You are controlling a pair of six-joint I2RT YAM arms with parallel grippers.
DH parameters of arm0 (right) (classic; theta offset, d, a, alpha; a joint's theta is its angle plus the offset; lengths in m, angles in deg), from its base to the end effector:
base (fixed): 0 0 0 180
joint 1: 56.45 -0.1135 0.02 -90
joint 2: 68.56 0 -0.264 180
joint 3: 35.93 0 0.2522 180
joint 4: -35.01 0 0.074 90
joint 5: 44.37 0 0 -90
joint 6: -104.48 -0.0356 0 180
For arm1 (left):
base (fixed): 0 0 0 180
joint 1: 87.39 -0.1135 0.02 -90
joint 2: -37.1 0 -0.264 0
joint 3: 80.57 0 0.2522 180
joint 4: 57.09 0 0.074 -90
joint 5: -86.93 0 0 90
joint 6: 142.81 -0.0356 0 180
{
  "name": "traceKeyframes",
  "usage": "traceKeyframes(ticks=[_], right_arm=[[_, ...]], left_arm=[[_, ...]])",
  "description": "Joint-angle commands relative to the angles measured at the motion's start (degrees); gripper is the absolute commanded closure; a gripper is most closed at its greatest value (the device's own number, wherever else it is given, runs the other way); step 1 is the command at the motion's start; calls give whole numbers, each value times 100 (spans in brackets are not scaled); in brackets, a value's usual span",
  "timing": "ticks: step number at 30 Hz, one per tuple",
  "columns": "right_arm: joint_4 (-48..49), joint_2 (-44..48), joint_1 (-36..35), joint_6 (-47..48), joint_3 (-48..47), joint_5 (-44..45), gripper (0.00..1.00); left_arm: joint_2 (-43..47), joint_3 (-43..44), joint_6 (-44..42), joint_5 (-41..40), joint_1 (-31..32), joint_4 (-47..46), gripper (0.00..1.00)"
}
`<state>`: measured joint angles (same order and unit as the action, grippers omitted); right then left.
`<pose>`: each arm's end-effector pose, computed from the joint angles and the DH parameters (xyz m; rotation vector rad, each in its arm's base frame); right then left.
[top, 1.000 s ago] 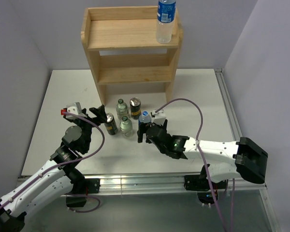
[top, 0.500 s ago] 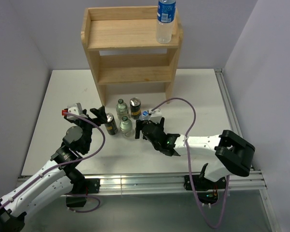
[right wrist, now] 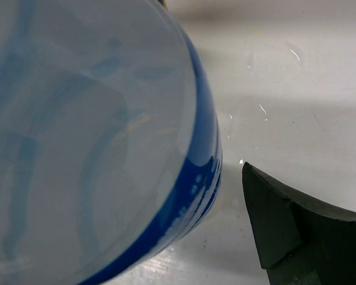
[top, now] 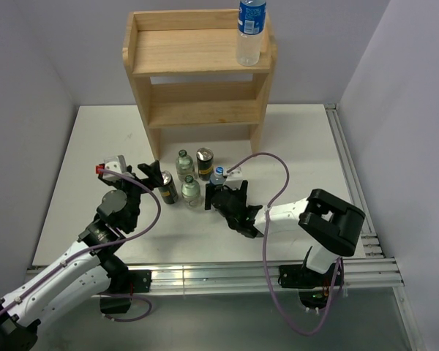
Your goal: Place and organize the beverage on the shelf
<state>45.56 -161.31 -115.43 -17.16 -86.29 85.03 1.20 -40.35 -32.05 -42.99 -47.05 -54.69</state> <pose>0.1766 0.2499 0.1536 -0.0841 1.9999 0.2818 0.1359 -0.0854 0.2907 -0.2909 1.5258 -0.3095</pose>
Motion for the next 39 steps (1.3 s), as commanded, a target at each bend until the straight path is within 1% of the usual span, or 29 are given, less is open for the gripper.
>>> traceKeyframes(ticks=[1,7,9,11,12,13,14,16,18,21,22,23,24,25,26,27,28,30,31,33,34,38,39], right_arm=[[591,-216,44,44,153,375,2],[996,-436,71,0,258,349,7],[1084,-463,71,-9,276,358,12],[1154,-498,71,8,329,349,20],[1233,-507,62,35,338,341,39],[1277,-525,62,52,364,323,50],[1303,-534,71,70,364,306,64],[1277,-516,71,70,355,305,79],[1103,-429,71,88,329,366,99],[611,-51,27,166,198,533,100],[418,246,1,167,154,577,100],[-36,423,-17,175,92,621,100],[-293,607,-34,167,22,648,100],[-609,966,-43,149,-196,613,100],[-1247,1152,-61,140,-329,622,100],[-1515,1328,-70,219,-469,587,100],[-1813,1660,-70,246,-784,534,100],[-2550,1987,-113,438,-1285,586,100],[-2729,2302,-140,517,-1445,621,100],[-3090,2594,-175,876,-1770,631,100],[-3204,2804,-184,974,-2146,622,100],[-3783,2824,-184,1554,-3334,499,100],[-3863,2746,-184,1790,-3841,473,100]], left_arm=[[-49,0,-1,20,18,-200,1],[-145,9,-10,46,18,-244,1],[-180,17,-19,46,18,-244,1],[-181,17,-19,37,27,-253,1],[-181,9,-19,37,27,-262,1],[-181,9,-27,37,18,-279,1],[-181,9,-27,20,27,-280,1],[-189,17,-36,20,18,-271,1],[-189,26,-36,2,18,-262,1],[-181,26,-45,2,18,-253,1],[-172,26,-45,2,18,-262,1],[-163,26,-45,2,18,-245,1],[-163,26,-36,2,18,-253,1],[-163,26,-45,2,18,-236,1],[-163,35,-36,2,18,-236,1],[-163,35,-28,2,27,-218,1],[-163,44,-19,19,18,-218,1],[-137,44,-10,20,27,-209,1],[-128,44,-10,37,18,-218,1],[-101,26,-10,28,18,-209,1],[-93,26,-10,37,18,-227,1],[-128,35,-19,28,18,-236,1],[-136,35,-1,28,18,-236,1]])
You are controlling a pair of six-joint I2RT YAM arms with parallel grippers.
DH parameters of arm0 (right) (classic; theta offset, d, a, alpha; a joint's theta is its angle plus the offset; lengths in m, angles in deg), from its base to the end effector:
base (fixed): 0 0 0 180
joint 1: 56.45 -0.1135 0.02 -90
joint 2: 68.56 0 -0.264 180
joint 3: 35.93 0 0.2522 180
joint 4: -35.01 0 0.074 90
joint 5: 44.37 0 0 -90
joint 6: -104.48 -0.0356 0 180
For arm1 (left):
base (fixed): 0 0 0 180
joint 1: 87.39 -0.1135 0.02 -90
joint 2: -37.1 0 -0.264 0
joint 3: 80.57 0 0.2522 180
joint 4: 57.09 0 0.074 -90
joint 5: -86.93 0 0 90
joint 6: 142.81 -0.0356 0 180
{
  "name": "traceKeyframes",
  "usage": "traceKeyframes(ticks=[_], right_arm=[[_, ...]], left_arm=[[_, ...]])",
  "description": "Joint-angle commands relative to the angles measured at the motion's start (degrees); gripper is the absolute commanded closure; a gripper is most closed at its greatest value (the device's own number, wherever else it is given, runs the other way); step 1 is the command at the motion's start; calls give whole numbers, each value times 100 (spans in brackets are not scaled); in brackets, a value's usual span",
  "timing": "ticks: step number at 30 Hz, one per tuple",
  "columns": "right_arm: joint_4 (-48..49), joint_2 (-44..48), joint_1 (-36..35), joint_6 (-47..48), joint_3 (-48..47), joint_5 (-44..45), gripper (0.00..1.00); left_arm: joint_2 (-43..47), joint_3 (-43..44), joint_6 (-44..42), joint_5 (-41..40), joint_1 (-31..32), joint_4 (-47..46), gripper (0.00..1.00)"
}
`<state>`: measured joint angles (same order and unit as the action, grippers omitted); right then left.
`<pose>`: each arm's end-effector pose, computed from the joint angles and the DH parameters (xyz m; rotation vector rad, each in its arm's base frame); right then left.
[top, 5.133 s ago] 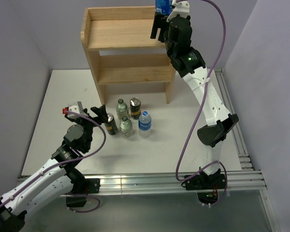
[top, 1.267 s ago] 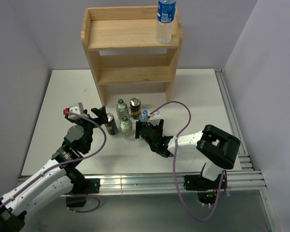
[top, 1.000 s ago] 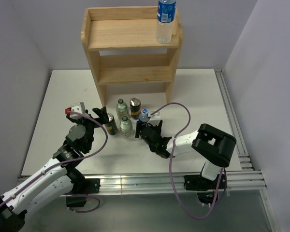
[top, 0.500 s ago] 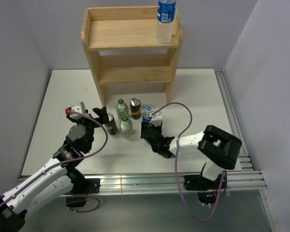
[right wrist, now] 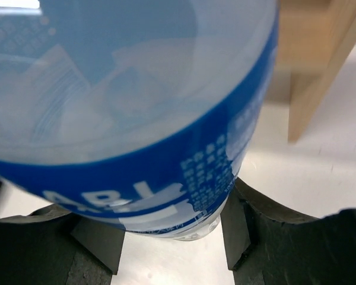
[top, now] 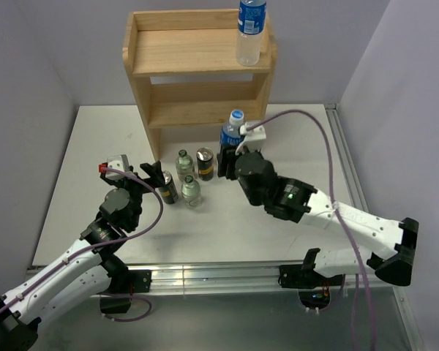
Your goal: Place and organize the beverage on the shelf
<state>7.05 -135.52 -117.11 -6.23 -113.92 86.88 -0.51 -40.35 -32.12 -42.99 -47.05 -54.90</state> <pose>0.1482 0.2157 0.3753 -0.1382 1.7993 0.3435 0.1399 -0.0888 0.2868 -0.2804 1.5475 -0.2933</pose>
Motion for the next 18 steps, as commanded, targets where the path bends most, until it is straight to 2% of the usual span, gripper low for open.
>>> traceKeyframes(ticks=[1,3,12,18], right_arm=[[-91,-43,-16,813,-1353,252,100],[-346,-316,-16,1120,-1907,129,100],[-1181,-2153,125,2210,-5823,-109,100],[-1463,-3067,449,2449,-7146,-232,100]], left_arm=[[34,35,5,37,27,-222,1],[16,35,5,20,18,-205,1],[183,0,-21,-33,18,-161,1],[183,9,-4,2,18,-161,1]])
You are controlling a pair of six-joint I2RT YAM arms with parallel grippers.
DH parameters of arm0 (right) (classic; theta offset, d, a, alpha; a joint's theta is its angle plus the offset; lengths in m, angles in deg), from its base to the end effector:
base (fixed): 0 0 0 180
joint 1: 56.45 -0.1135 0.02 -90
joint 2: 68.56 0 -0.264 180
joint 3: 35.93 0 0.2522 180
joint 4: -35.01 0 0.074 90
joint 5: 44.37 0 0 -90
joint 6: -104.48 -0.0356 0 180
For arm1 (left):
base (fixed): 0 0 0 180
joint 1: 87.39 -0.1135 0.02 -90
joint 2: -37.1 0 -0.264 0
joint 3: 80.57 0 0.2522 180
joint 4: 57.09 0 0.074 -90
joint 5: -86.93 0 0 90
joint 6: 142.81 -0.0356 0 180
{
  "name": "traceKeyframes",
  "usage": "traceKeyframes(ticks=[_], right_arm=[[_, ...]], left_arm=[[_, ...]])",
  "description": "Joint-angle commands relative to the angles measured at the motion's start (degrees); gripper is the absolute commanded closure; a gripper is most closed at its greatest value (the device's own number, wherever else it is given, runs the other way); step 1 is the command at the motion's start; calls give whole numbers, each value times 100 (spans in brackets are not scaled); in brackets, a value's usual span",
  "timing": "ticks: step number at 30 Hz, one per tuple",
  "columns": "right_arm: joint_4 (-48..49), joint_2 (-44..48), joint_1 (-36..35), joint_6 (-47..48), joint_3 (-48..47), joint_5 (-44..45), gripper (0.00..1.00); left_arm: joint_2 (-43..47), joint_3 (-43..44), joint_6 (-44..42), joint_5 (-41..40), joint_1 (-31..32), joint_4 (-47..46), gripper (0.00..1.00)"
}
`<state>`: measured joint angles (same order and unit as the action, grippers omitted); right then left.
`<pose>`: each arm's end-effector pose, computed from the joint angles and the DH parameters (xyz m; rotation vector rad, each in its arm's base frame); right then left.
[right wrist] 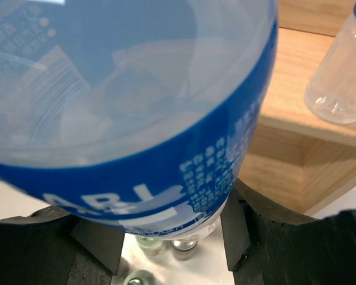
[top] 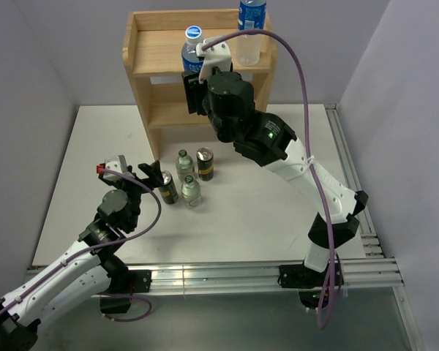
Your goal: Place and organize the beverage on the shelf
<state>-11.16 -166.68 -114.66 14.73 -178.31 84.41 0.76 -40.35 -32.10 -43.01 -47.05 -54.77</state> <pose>0.1979 0.2769 0.5475 -0.2901 1.5756 0.2438 0.1369 -0.0863 0.2898 -0.2882 1.5310 -0.3049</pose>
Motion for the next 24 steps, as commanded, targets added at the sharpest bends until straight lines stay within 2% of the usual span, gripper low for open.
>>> traceKeyframes(ticks=[1,8,13,17,24], right_arm=[[366,13,266,353,-769,6,100],[620,-224,1022,203,-1007,-556,100],[753,-743,1286,581,-1876,-679,100],[1314,-541,1444,485,-1536,-881,100],[1368,-769,1699,283,-1614,-1092,100]], left_arm=[[57,9,-6,13,18,-174,1],[48,-18,38,57,18,-200,1],[-49,0,47,75,18,-218,1],[-110,26,-5,13,18,-209,1],[-66,26,-41,-31,18,-201,1]])
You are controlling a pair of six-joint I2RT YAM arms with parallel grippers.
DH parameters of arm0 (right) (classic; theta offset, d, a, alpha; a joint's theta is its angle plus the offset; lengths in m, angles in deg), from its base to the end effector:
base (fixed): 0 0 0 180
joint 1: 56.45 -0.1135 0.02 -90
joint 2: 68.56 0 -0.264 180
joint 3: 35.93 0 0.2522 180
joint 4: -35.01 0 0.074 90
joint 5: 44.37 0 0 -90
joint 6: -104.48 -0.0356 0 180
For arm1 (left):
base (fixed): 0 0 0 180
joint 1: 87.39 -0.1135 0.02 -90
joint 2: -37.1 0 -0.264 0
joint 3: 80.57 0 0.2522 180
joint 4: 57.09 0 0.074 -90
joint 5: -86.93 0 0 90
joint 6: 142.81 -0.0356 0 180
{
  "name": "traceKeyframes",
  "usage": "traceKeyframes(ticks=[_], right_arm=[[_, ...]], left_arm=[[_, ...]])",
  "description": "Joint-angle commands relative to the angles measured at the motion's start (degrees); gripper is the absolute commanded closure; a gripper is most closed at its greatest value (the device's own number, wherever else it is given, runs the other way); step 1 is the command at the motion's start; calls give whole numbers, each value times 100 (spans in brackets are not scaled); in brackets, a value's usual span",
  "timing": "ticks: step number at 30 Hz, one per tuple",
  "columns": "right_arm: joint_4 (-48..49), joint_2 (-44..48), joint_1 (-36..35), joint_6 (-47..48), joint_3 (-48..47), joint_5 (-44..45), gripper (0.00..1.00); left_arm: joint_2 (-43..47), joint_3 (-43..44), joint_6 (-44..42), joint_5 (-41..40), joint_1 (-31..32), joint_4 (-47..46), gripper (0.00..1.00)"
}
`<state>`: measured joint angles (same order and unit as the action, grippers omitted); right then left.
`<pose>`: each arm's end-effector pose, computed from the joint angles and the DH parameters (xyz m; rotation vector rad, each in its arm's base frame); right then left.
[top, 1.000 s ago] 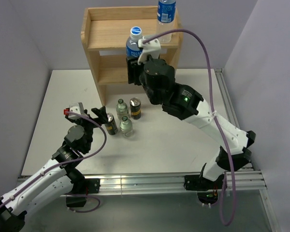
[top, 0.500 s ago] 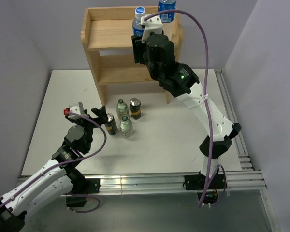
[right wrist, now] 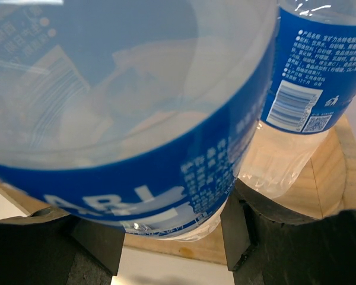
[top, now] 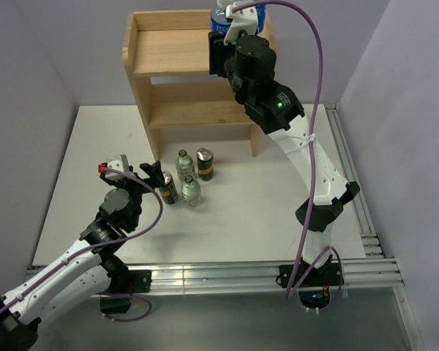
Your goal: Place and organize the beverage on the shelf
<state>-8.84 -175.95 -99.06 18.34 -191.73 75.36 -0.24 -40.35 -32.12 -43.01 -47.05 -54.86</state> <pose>0.2849 0.2381 0.5624 -0.1884 1.4919 0.1573 0.1392 -0.0883 0.2874 -0.2821 1.5441 -0.2954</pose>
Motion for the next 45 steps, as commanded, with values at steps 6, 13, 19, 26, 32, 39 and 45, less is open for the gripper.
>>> traceKeyframes(ticks=[6,13,19,26,32,39,45], right_arm=[[1303,43,279,-175,-202,-249,100],[1356,-150,534,-377,-210,-486,100],[1400,-308,631,-570,-210,-574,100],[1461,-352,693,-667,-105,-583,100],[1444,-370,710,-702,-17,-539,81],[1541,-291,710,-737,203,-504,39],[1523,-291,710,-764,238,-486,32]], left_arm=[[43,44,-30,-31,18,-157,1],[34,44,-21,-5,18,-165,1],[-10,61,-21,-22,18,-165,1],[-19,61,-38,-31,18,-174,1],[-19,61,-30,-22,18,-183,1],[25,61,-38,-14,18,-165,1],[43,70,-47,-22,18,-174,1]])
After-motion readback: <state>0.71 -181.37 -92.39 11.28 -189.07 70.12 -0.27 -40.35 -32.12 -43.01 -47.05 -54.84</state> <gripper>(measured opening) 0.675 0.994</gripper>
